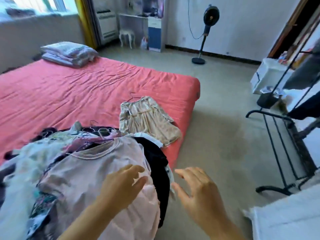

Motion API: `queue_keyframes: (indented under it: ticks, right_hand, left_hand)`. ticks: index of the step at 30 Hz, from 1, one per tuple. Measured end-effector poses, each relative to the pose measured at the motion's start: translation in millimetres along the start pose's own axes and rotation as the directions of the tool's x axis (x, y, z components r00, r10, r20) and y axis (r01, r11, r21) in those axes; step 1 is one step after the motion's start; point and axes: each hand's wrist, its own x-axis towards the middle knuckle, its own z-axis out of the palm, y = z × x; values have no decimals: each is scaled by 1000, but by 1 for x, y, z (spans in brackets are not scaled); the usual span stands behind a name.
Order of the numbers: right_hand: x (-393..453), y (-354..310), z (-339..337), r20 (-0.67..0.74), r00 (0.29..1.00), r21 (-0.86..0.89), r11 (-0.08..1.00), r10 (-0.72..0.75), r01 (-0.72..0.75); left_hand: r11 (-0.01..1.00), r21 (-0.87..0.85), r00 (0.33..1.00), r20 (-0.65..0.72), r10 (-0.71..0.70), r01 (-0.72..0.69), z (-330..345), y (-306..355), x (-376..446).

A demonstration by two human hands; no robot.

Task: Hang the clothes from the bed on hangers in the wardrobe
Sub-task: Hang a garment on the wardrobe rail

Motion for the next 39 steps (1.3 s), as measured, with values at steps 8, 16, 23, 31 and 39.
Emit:
queue_keyframes:
  ticks: [8,16,23,31,39]
  right_hand:
    - [91,5,70,150,989,94,995,-2,-12]
    - [210,51,152,308,951,169,984,-2,-52]
    - [352,142,268,474,878,220,974,-61,-51]
    - [491,278,417,634,773,121,989,-10,-86]
    - [570,358,554,667,745,73,996,-4,-60]
  left_hand:
    - [987,-94,982,-123,-141,130,-26,-65,59]
    - [963,-110,951,-167,-261,245,-17,-112,170]
    - [899,-136,901,-72,-429,417,26,-162,326]
    - [791,-152,805,122,-581,593,106,-228,514]
    - [759,-69,757,167,-631,648,165,-291,604]
